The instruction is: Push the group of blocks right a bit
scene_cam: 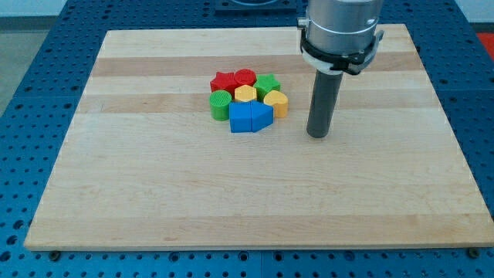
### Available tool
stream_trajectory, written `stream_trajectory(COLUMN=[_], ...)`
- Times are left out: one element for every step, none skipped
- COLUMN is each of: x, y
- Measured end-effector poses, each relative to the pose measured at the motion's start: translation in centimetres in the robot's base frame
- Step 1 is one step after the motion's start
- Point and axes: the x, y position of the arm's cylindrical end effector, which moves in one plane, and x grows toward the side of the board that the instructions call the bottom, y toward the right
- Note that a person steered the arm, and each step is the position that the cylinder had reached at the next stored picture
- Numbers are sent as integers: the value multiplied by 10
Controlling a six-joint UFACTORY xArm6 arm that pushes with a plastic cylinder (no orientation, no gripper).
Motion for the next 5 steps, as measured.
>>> stream_trajectory(x=[0, 3, 16, 18, 18], y=[0, -6, -31, -67, -113])
